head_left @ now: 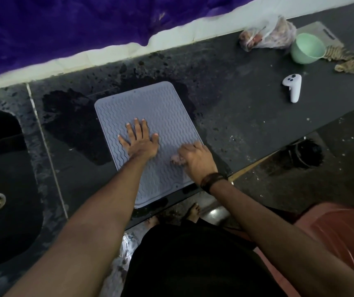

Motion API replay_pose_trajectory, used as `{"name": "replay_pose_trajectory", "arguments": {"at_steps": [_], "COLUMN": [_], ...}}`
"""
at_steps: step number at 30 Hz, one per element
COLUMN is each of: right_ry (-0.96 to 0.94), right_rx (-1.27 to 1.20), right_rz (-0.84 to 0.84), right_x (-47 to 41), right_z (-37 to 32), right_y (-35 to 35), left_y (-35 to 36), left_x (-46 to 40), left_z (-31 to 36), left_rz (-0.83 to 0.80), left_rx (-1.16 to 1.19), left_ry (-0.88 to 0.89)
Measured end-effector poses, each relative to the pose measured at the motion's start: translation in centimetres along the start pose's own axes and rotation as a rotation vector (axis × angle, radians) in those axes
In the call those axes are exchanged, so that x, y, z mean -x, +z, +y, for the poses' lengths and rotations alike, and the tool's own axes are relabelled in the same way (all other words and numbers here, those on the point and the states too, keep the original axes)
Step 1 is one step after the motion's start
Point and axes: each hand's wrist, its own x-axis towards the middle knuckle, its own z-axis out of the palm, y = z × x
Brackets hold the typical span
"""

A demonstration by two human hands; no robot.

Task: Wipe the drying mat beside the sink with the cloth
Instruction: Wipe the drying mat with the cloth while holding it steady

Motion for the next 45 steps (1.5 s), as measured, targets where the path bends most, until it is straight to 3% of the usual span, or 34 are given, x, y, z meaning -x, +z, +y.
{"name": "replay_pose_trajectory", "arguments": {"at_steps": [5,15,19,26,31,36,39,45], "right_ry": [0.048,0.016,0.006,-0.049,-0.101,-0.144,-0.171,-0.284], "right_rx": [-0.041,0.000,0.011,-0.119,-0.037,-0.087,-0.087,-0.089], "right_rz": [0.064,-0.123,-0.172,0.142,-0.123,-0.119,-0.135,-0.131], "right_x": [-4.7,3.1,1.8,-8.1,-10.0,-10.7,-11.4,-10.7], "right_z": [-1.9,-0.5,-0.4,-1.2,-0.1,0.7,1.0,2.4], "right_y": [0.0,1.8,-0.3,-2.9,0.2,0.4,0.2,0.5], "left_y": [-0.2,-0.3,-0.2,-0.2,-0.3,-0.8,-1.7,-3.9], "left_x": [0.2,0.2,0.0,-0.1,0.4,1.3,1.0,-1.0], "left_z": [0.2,0.3,0.0,-0.1,0.2,0.4,0.3,-0.1], "left_rz": [-0.008,-0.015,-0.022,-0.010,0.014,0.058,0.116,-0.077], "left_rx": [-0.009,0.013,0.024,0.015,-0.013,0.027,0.025,0.053], "left_ry": [-0.006,-0.013,-0.010,-0.014,-0.017,0.006,-0.079,-0.252]}}
